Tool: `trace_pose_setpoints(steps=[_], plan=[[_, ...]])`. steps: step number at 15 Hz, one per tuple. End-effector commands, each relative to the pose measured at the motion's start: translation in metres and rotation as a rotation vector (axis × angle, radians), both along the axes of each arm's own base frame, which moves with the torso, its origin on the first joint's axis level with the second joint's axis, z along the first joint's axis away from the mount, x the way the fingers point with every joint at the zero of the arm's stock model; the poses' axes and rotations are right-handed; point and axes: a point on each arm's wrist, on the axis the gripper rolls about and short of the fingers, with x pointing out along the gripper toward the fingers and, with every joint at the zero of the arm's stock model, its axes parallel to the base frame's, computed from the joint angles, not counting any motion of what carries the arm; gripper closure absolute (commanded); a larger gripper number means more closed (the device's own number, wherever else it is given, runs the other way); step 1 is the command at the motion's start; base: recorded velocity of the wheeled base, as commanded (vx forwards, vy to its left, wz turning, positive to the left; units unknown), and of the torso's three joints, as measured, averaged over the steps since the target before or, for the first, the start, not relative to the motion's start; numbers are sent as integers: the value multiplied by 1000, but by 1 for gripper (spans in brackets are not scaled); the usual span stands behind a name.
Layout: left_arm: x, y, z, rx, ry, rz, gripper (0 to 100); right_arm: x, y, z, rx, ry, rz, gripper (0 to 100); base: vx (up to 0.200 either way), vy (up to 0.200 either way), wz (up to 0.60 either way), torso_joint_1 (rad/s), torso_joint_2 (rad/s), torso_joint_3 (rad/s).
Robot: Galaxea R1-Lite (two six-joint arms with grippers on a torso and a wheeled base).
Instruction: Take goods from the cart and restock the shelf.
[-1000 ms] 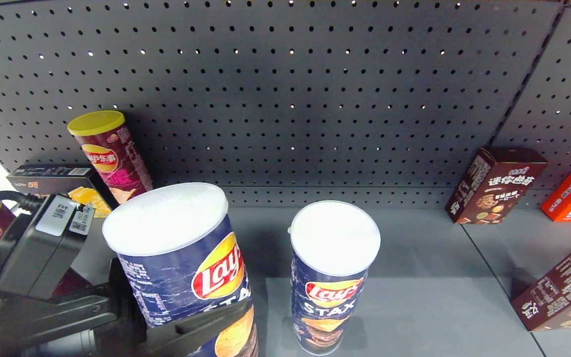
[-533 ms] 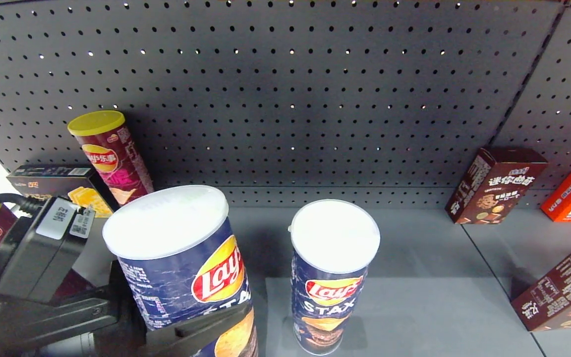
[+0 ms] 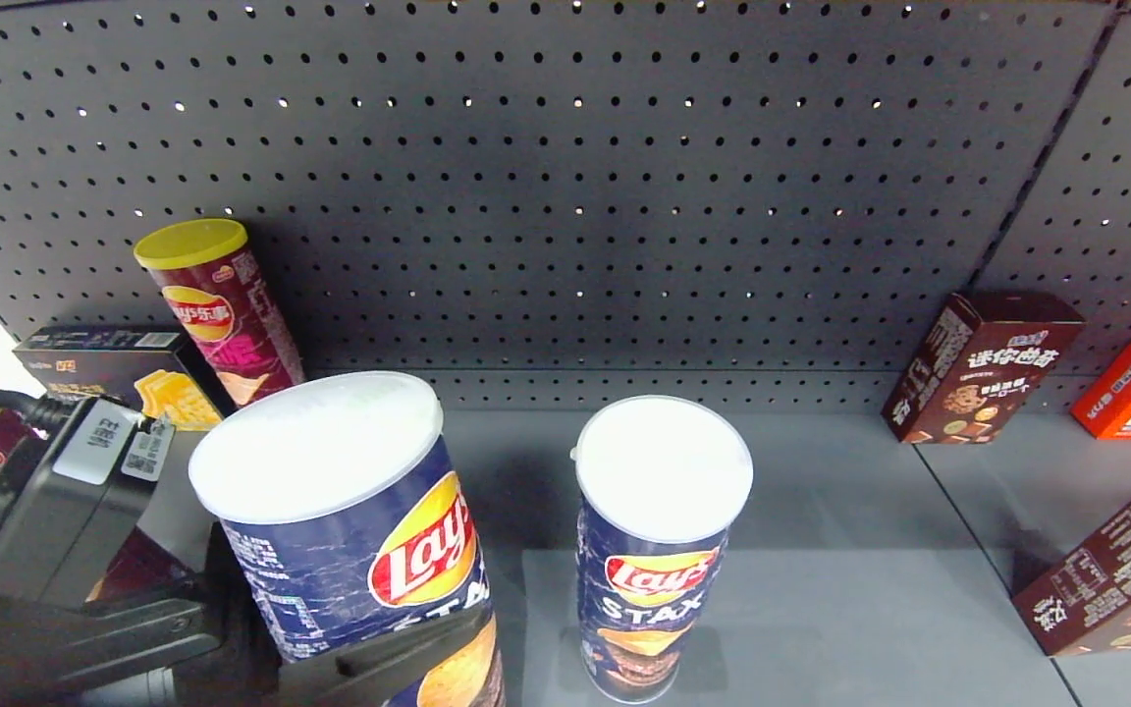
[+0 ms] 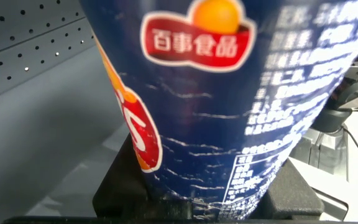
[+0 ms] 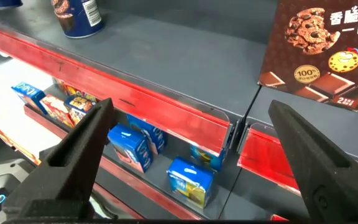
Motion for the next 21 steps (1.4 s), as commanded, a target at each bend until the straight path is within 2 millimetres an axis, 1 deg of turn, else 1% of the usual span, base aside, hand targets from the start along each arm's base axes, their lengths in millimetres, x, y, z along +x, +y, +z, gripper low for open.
trace_pose_setpoints(steps=[1, 7, 12, 16, 19, 21], plan=[[-1, 1, 0, -1, -1, 0, 100, 0, 0, 0, -1, -1, 0, 0, 0, 0, 0, 0, 0, 0], [0, 1, 5, -14, -14, 0, 100, 0, 0, 0, 0, 0, 0, 0, 0, 0, 0, 0, 0, 0], [1, 2, 5, -16, -20, 15, 100, 0, 0, 0, 0, 0, 0, 0, 0, 0, 0, 0, 0, 0], [6, 9, 7, -18, -32, 66, 100, 0, 0, 0, 0, 0, 0, 0, 0, 0, 0, 0, 0, 0], [11, 5, 18, -29, -63, 51, 100, 0, 0, 0, 0, 0, 0, 0, 0, 0, 0, 0, 0, 0], [16, 3, 20, -30, -61, 41, 100, 0, 0, 0, 0, 0, 0, 0, 0, 0, 0, 0, 0, 0]])
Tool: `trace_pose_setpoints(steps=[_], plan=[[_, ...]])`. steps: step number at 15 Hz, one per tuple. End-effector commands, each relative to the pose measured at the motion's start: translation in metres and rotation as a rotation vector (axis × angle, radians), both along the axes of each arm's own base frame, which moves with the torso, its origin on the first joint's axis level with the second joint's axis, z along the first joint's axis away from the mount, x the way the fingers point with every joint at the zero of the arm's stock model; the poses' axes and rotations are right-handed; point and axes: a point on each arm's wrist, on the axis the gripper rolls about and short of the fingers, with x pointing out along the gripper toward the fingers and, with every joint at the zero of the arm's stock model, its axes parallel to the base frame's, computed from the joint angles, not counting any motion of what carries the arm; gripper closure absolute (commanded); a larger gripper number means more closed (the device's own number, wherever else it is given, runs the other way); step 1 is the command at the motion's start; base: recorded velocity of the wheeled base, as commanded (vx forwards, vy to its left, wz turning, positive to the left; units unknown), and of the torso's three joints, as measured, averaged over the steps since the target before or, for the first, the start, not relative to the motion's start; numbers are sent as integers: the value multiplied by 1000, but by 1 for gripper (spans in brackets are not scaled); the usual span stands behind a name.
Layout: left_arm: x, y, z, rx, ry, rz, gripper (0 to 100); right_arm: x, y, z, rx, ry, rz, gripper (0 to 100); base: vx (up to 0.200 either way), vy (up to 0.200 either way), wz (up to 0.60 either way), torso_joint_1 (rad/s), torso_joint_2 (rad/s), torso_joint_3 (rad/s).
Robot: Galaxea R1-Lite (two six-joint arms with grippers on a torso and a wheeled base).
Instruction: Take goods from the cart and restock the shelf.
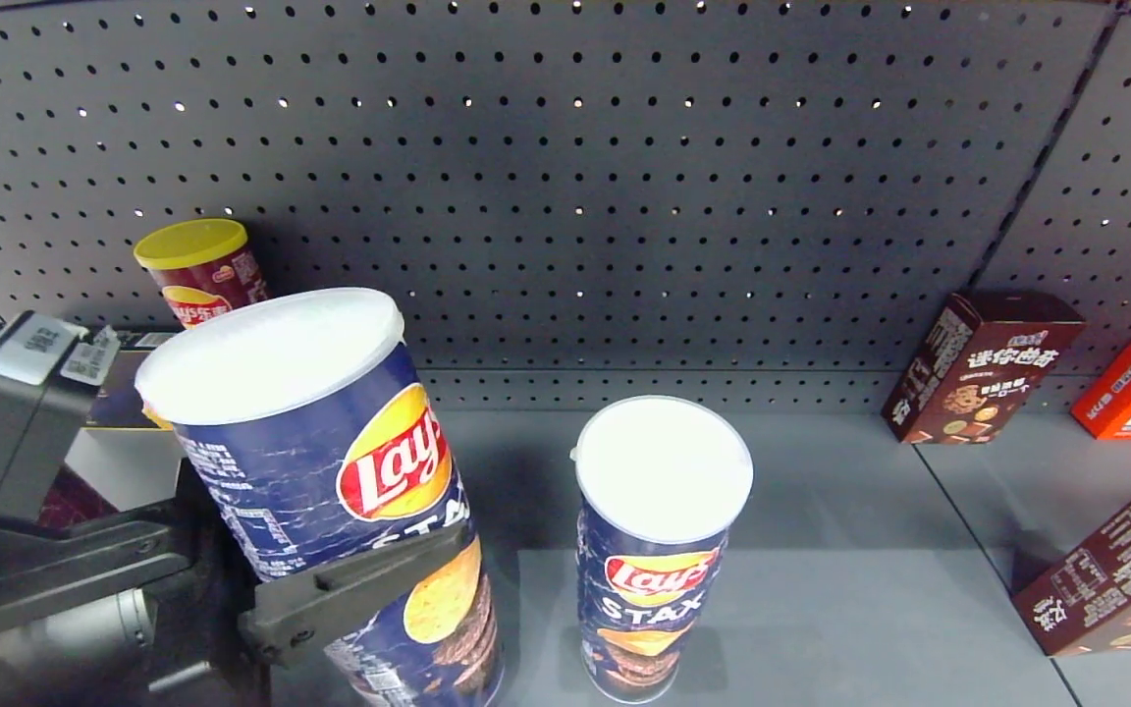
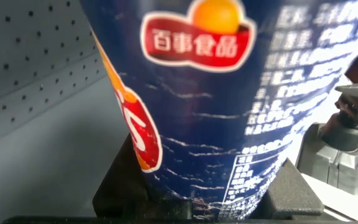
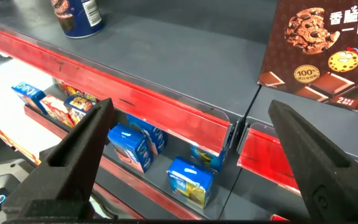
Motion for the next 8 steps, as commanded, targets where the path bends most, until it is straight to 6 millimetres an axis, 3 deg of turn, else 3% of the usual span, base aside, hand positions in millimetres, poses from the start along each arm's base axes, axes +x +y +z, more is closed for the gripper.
trace_pose_setpoints(steps=[1, 5, 7, 8], plan=[[4, -3, 0, 6, 7, -6, 100, 0, 0, 0, 0, 0, 1, 0, 0, 0, 0, 0, 0, 0], [19, -9, -11, 42, 57, -2, 100, 0, 0, 0, 0, 0, 1, 0, 0, 0, 0, 0, 0, 0], [34, -13, -18, 68, 81, 19, 100, 0, 0, 0, 0, 0, 1, 0, 0, 0, 0, 0, 0, 0], [51, -19, -17, 84, 72, 39, 100, 0, 0, 0, 0, 0, 1, 0, 0, 0, 0, 0, 0, 0]])
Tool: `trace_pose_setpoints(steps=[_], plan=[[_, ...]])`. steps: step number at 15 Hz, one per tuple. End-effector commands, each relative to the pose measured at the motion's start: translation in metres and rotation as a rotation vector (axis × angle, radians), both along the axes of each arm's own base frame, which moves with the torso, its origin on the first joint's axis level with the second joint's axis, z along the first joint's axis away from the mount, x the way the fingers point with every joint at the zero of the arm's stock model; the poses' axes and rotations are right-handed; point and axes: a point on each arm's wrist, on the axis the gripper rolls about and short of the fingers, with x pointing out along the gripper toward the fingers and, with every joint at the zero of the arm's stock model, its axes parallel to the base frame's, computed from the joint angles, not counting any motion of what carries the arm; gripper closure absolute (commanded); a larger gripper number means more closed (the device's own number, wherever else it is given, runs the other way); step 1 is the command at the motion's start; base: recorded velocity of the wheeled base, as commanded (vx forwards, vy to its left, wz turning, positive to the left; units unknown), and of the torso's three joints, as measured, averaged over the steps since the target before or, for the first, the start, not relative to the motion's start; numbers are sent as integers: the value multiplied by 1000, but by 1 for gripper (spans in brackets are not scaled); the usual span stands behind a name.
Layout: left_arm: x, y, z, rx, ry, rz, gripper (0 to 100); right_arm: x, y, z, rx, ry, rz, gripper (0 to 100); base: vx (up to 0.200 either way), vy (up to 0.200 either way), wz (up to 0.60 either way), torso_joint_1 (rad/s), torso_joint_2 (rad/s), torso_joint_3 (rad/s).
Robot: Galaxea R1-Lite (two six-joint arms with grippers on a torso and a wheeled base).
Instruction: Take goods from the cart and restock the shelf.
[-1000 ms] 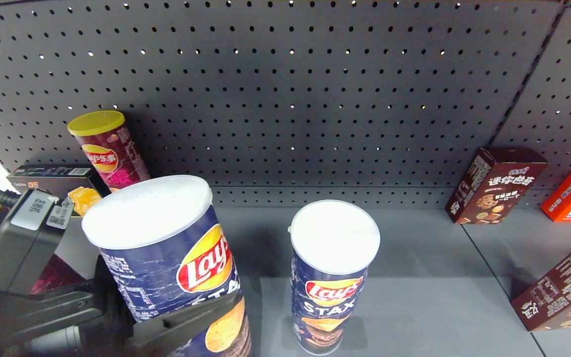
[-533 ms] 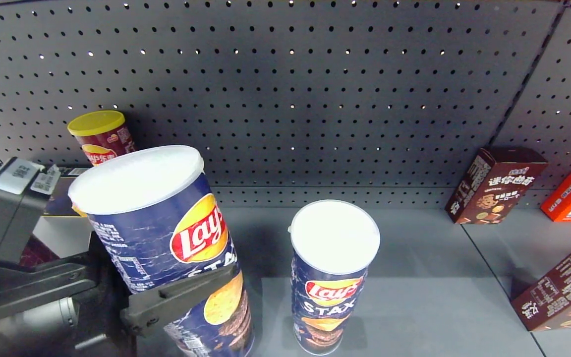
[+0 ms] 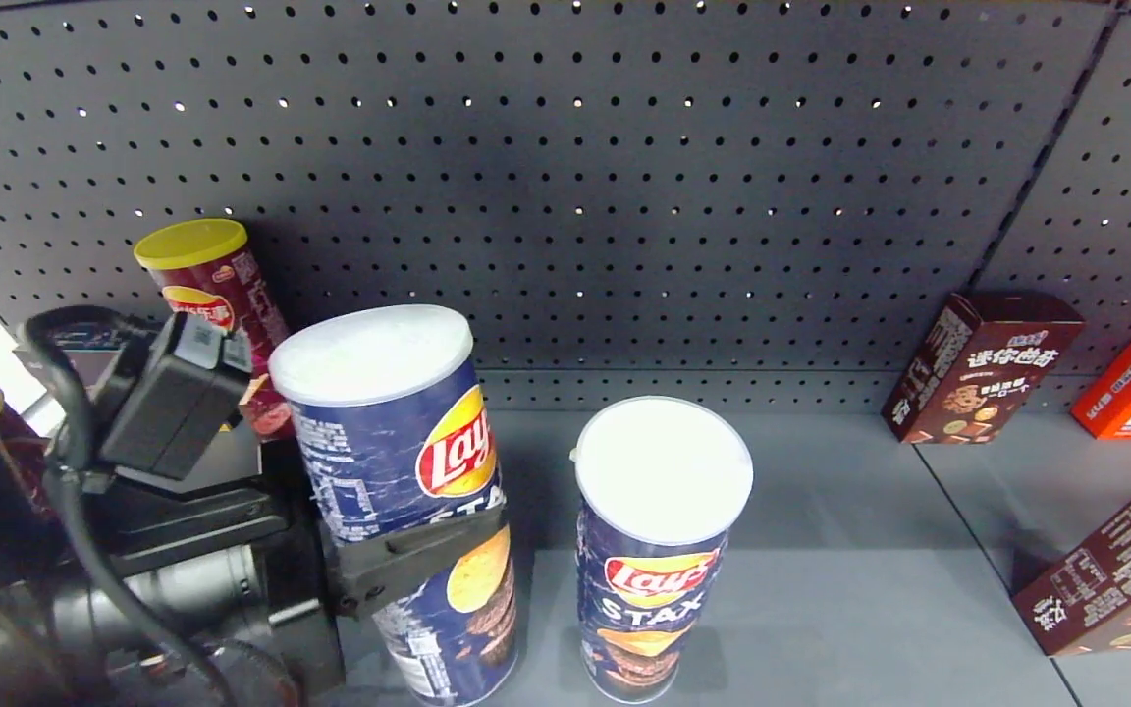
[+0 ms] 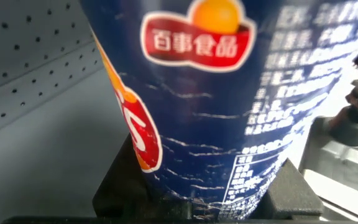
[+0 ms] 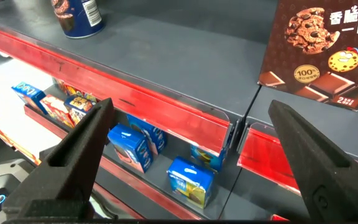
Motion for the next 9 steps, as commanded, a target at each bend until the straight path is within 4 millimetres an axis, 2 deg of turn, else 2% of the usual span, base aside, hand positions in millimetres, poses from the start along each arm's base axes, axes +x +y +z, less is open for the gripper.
trace_pose_setpoints(steps=[1, 4, 9], plan=[[33, -12, -6, 43, 12, 29, 100, 0, 0, 0, 0, 0, 0, 0, 0, 0, 0, 0, 0, 0], [74, -29, 0, 53, -26, 49, 100, 0, 0, 0, 0, 0, 0, 0, 0, 0, 0, 0, 0, 0], [98, -43, -4, 109, -105, 46, 100, 0, 0, 0, 0, 0, 0, 0, 0, 0, 0, 0, 0, 0]])
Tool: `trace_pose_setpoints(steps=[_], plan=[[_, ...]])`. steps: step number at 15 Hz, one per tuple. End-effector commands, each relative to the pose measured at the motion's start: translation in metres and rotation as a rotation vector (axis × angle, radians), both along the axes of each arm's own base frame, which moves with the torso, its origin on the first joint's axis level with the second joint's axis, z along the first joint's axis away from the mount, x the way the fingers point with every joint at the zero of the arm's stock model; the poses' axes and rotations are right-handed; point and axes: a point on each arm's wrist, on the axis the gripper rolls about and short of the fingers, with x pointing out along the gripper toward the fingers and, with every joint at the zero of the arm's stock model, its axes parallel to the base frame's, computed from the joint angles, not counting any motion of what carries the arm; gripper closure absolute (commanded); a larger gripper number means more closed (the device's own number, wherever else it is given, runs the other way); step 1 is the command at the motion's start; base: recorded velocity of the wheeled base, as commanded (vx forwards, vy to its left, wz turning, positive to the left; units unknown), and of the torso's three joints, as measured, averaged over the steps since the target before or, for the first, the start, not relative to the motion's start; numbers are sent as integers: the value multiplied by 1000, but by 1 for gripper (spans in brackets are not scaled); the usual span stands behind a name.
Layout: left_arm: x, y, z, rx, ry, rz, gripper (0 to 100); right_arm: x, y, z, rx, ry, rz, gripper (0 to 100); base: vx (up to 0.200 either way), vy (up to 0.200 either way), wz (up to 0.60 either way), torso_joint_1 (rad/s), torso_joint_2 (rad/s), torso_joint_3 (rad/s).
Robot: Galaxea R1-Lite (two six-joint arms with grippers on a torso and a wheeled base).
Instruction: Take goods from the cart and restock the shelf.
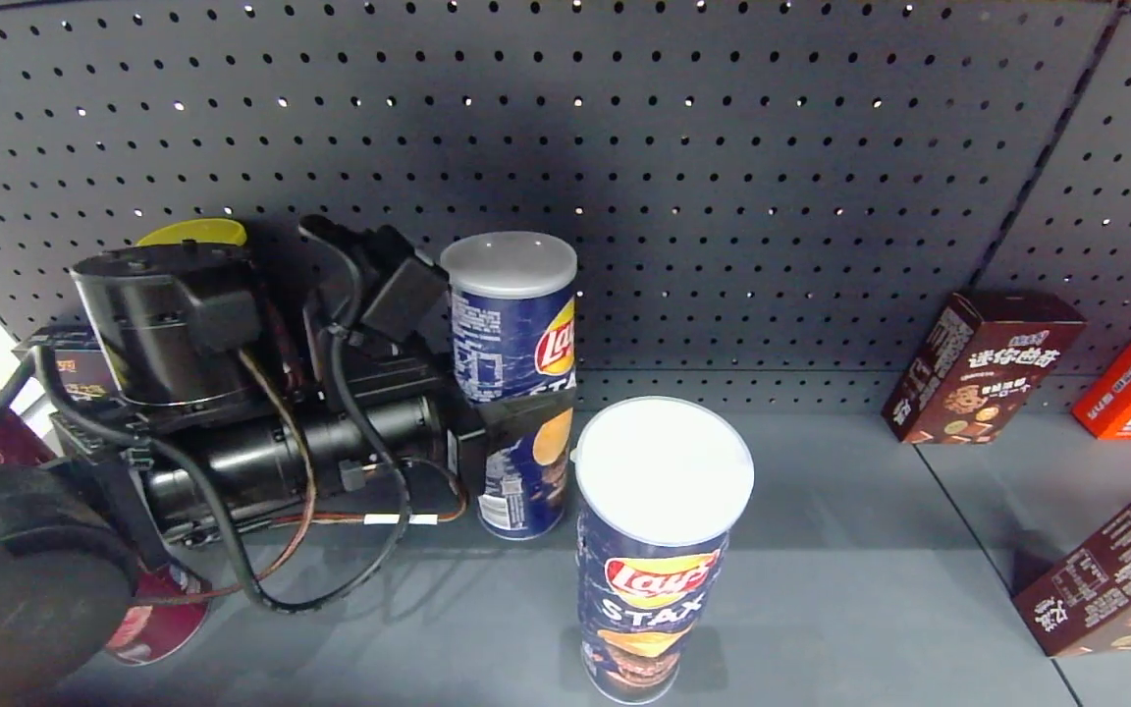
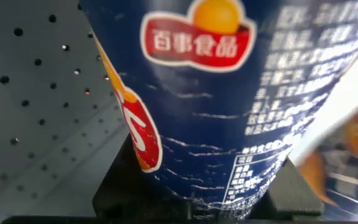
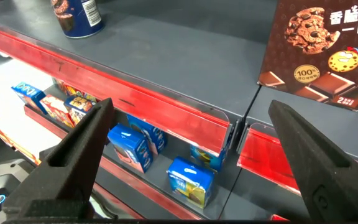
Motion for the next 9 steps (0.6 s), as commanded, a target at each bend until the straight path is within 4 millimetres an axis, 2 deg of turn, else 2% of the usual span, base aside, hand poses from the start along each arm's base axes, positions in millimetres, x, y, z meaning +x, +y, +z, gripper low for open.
trace_pose_setpoints(steps=[1, 9], plan=[[17, -9, -14, 32, 17, 4, 100, 0, 0, 0, 0, 0, 0, 0, 0, 0, 0, 0, 0, 0], [45, -26, -14, 5, -17, 4, 100, 0, 0, 0, 0, 0, 0, 0, 0, 0, 0, 0, 0, 0]])
